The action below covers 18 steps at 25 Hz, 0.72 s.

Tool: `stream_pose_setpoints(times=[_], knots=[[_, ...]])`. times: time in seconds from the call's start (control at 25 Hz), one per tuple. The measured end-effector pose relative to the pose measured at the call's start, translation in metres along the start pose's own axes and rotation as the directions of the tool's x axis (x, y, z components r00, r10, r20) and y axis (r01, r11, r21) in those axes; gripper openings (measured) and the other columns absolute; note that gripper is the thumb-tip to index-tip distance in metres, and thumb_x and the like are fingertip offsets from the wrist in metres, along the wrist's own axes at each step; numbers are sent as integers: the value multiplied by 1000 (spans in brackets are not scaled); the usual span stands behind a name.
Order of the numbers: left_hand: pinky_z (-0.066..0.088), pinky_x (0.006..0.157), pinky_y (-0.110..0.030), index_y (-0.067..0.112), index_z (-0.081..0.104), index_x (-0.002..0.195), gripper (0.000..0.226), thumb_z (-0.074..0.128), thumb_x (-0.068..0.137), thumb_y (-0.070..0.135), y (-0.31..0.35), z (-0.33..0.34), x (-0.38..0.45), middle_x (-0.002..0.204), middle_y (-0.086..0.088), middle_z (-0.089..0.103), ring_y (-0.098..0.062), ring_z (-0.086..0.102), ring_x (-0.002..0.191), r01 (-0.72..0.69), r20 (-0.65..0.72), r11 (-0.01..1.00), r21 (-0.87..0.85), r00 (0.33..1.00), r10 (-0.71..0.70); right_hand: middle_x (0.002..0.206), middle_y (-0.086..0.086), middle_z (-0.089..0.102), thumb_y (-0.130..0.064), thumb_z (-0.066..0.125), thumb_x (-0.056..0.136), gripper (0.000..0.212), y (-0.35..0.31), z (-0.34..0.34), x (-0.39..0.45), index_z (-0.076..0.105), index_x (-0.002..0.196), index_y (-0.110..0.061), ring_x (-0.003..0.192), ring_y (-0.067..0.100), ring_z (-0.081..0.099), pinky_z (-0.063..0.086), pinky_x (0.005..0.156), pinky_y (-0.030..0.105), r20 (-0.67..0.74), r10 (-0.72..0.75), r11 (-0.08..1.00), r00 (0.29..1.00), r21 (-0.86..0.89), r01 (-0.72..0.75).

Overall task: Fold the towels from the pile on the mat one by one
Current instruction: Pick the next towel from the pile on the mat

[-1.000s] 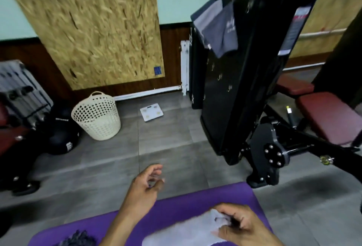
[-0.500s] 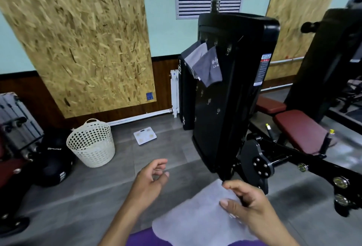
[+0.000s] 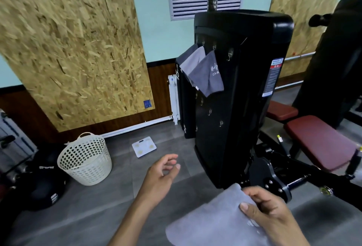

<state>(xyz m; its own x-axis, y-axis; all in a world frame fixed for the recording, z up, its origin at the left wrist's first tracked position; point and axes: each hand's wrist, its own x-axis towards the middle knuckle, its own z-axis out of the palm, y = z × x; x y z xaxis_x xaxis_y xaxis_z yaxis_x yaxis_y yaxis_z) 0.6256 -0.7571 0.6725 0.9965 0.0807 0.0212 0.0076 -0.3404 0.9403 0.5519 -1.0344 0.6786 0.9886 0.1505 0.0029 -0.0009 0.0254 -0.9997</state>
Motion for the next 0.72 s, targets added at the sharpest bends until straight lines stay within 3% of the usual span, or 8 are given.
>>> stream_pose_setpoints(times=[0.12,0.24,0.32,0.56,0.72], knots=[[44,80,-12,38,66,102,24,69,88,19,-3,13,60,101,6,68,-9,62,92,27,-43,999,-40,999,-29,81,13,71,-39,83,68,23,-3,-16,65,76,84,-23,73,18,65,52,67,24,14,-18,999,1000,-50,19],[45,83,-15,39,65,104,28,67,89,15,0,19,127,105,8,68,-8,62,97,37,-4,999,-37,999,-37,80,12,70,-26,76,74,11,-16,-19,138,76,84,-22,72,18,63,50,66,26,29,-33,998,999,-45,35],[45,84,-16,39,64,106,30,65,91,14,3,17,178,108,9,66,-5,61,100,25,32,1000,-11,999,-24,81,11,70,-21,72,77,9,-22,-16,191,75,85,-22,72,16,62,49,66,24,38,-46,998,998,-51,48],[47,85,-22,52,62,103,33,65,92,22,7,-8,361,105,20,67,2,61,100,-109,168,994,24,980,103,88,5,70,-29,71,86,10,-21,12,365,72,92,-21,79,16,65,52,71,27,-16,-129,986,992,-106,127],[48,88,-25,49,62,110,17,56,94,47,23,-12,464,109,23,66,2,61,104,-166,263,986,-6,951,161,85,1,65,-19,66,91,2,-18,26,450,67,93,-19,78,10,60,48,71,23,-40,-128,984,991,-133,121]])
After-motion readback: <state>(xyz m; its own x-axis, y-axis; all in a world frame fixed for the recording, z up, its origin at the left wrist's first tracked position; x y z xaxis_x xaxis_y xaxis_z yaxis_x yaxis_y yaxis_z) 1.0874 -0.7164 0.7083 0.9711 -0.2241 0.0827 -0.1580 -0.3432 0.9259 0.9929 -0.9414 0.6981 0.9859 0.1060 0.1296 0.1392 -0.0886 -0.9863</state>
